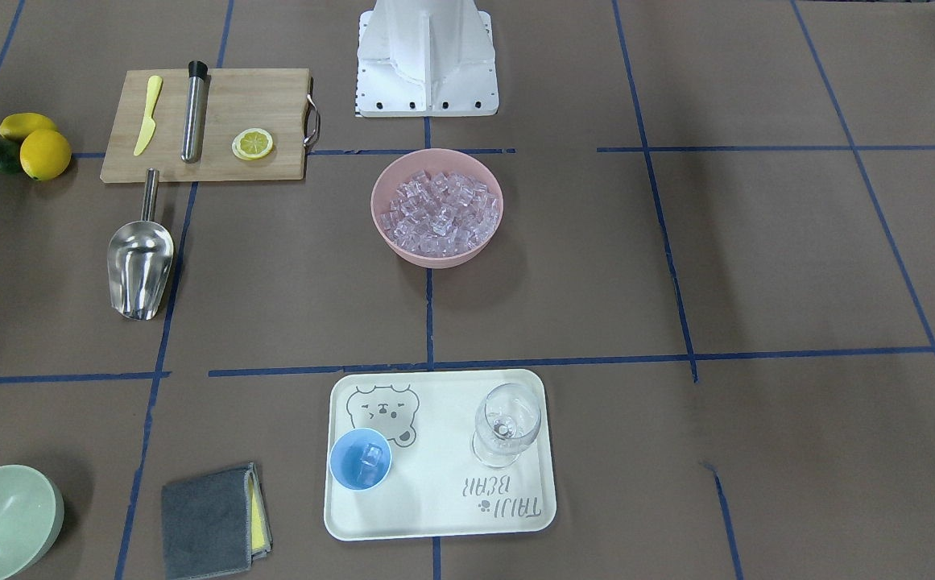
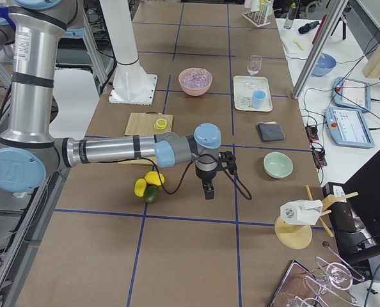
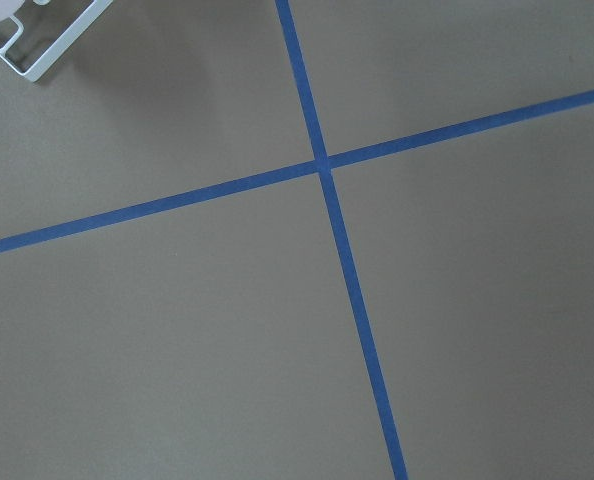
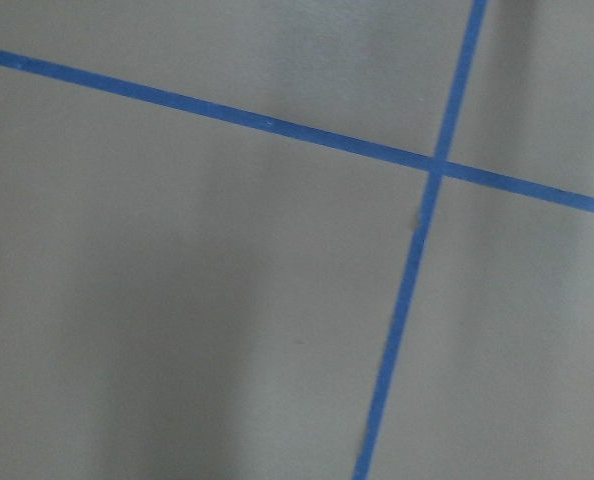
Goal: Put ice in cup with scoop
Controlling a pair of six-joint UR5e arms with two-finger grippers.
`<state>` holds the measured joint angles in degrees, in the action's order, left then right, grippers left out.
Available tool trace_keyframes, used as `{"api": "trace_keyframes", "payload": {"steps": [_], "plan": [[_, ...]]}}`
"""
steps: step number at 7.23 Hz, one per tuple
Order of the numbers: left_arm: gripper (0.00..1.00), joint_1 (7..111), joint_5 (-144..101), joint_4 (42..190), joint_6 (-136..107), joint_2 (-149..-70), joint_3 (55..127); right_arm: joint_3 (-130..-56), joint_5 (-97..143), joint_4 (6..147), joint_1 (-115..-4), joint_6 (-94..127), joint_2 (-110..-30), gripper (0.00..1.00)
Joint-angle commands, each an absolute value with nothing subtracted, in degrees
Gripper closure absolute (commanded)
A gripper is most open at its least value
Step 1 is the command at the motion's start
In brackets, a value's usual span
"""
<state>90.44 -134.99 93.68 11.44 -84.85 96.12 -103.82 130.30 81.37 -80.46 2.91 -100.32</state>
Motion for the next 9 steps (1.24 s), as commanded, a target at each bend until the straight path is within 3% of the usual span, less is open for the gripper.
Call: {"api": "trace_keyframes", "payload": {"steps": [1, 9], "plan": [[0.00, 90.4, -135.0, 93.8, 11.4, -85.1, 96.1, -104.1, 133.8, 84.6, -88.1, -0.7, -103.4, 0.00], [0.00, 90.5, -134.8, 93.3, 11.3, -84.8, 97.0, -105.1, 133.9, 85.8, -88.5, 0.4, -104.2, 0.00]]}}
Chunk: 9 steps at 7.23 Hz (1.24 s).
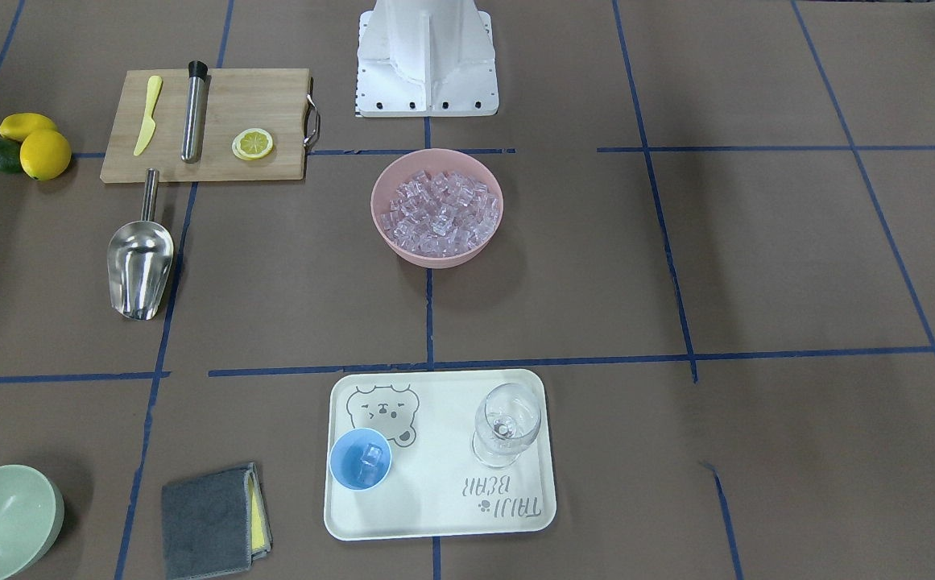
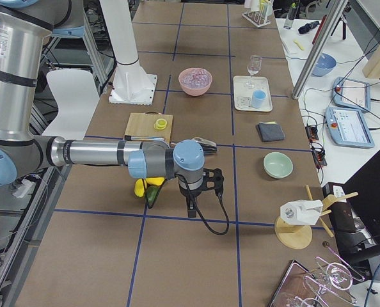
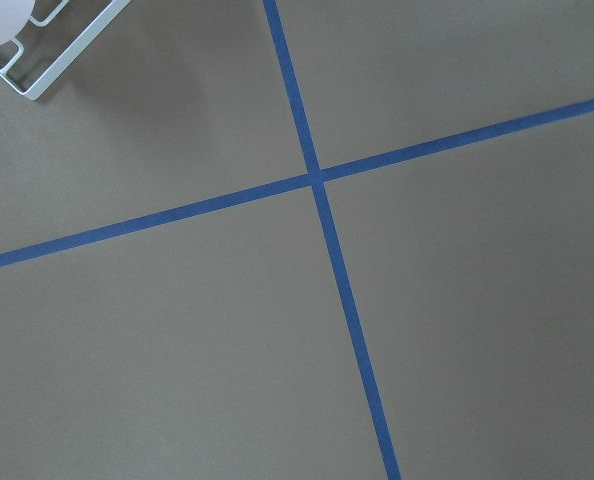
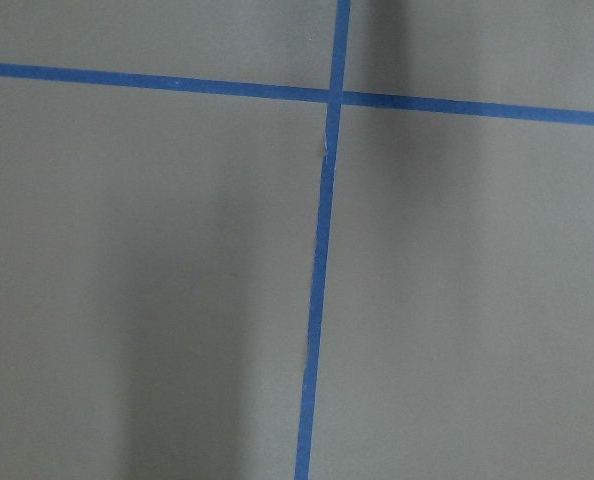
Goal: Put ice in cup with scoop
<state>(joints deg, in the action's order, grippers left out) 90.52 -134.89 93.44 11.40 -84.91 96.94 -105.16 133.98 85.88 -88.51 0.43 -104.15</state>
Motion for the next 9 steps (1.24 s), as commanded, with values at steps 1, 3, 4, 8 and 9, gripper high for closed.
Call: {"api": "trace_keyframes", "payload": {"steps": [1, 3, 4, 8, 9], "plan": [[0.00, 90.6, -134.8, 93.3, 11.3, -84.5, 97.4, -105.1, 133.9, 85.9, -88.5, 0.5, -104.2, 0.00], [0.00, 90.6, -134.8, 93.3, 11.3, -84.1, 97.9, -105.1, 134.0, 85.9, -88.5, 0.5, -104.2, 0.00], [0.00, 90.5, -134.8, 93.3, 11.3, -84.2, 97.9, -105.1, 134.0, 85.9, -88.5, 0.5, -104.2, 0.00], [0.00, 90.5, -134.8, 93.3, 11.3, -84.2, 98.2, -105.0, 133.9, 85.9, -88.5, 0.5, -104.2, 0.00], [0.00, 90.5, -134.8, 93.3, 11.3, -84.2, 98.2, -105.0, 133.9, 85.8, -88.5, 0.4, -104.2, 0.00]]}}
